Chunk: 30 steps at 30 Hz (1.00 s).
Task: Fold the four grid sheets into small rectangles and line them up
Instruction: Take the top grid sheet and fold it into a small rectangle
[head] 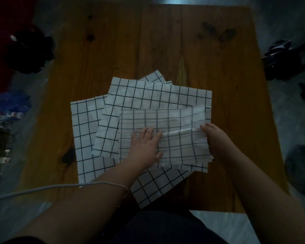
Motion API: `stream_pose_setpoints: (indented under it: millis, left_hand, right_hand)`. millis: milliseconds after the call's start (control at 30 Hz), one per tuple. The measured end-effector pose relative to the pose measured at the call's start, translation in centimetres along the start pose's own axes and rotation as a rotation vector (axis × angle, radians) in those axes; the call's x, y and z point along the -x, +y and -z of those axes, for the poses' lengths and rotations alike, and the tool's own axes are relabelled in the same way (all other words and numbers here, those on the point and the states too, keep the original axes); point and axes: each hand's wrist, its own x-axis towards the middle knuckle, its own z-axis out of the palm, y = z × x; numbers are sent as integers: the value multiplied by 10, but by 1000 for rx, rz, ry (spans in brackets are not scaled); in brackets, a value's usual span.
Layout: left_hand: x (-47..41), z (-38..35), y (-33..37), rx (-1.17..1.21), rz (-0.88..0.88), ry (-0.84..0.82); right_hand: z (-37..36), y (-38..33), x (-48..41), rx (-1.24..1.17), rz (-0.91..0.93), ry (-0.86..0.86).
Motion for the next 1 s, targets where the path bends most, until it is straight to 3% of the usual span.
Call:
stream_pose_setpoints:
  millis: [100, 233, 433, 500, 600, 700, 800, 900, 1000]
  left_hand:
    - [2, -2, -2, 21, -3, 18]
    - [10, -4, -13, 19, 14, 62]
    - [40, 2, -48, 101, 61, 193]
    - [55, 9, -62, 173, 82, 279]
    - [75, 14, -78, 271, 136, 356]
    - [88, 11, -86, 297, 151, 371]
    - [90, 3, -88, 285, 156, 338]
    - [84, -3, -82, 243, 111, 336]
    - [78, -7, -68, 169, 0, 255]
  right_hand:
    - [-18, -14, 12, -163, -14, -117]
    - [-55, -19, 18, 89, 123, -218]
    - [-107, -3, 16, 101, 281, -145]
    - [-122, 6, 11, 242, 352, -119]
    - [-136, 24, 0, 665, 499, -50]
    - [-144, 39, -8, 1007, 629, -67]
    - [-148, 50, -13, 1187, 637, -86]
    - [-148, 54, -15, 1135, 624, -80]
    - [-146, 46, -17, 785, 536, 66]
